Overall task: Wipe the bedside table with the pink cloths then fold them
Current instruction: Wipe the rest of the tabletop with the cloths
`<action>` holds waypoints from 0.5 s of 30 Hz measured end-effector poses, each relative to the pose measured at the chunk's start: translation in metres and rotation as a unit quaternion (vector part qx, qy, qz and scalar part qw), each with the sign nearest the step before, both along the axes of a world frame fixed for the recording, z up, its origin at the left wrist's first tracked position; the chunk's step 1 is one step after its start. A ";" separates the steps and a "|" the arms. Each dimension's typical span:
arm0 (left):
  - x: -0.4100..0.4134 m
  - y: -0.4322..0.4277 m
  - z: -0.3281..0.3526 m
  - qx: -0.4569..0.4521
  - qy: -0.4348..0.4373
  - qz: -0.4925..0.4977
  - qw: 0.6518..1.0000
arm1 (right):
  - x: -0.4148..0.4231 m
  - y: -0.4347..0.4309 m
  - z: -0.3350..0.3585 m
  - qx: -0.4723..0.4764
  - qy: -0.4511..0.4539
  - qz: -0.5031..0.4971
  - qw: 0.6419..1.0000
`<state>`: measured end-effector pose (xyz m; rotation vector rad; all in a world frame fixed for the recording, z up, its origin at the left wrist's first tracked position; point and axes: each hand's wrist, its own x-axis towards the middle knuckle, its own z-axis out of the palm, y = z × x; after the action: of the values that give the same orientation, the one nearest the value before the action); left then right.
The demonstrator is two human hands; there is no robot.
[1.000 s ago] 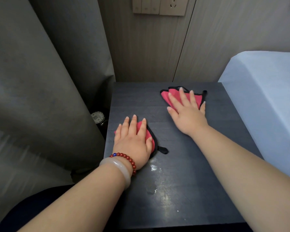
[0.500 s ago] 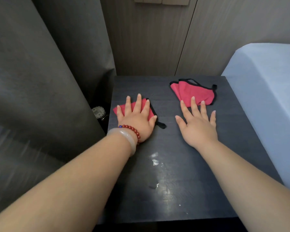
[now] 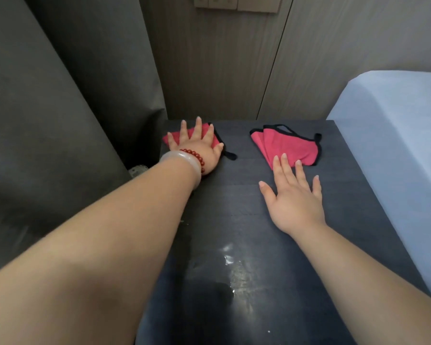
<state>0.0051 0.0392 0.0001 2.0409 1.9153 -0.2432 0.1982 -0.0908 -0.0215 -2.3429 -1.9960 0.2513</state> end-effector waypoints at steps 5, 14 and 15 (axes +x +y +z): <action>0.021 -0.026 -0.006 0.036 0.005 -0.036 0.999 | -0.001 0.000 0.000 0.000 -0.006 -0.001 1.000; -0.003 0.038 0.004 0.013 0.002 -0.012 1.000 | -0.001 0.001 0.002 -0.003 -0.002 0.001 1.000; -0.005 0.043 0.005 0.003 0.004 -0.001 1.000 | -0.001 0.001 0.002 -0.003 0.000 0.001 1.000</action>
<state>0.0005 0.0821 0.0047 2.0476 1.9214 -0.2467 0.1971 -0.0896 -0.0195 -2.3448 -2.0017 0.2586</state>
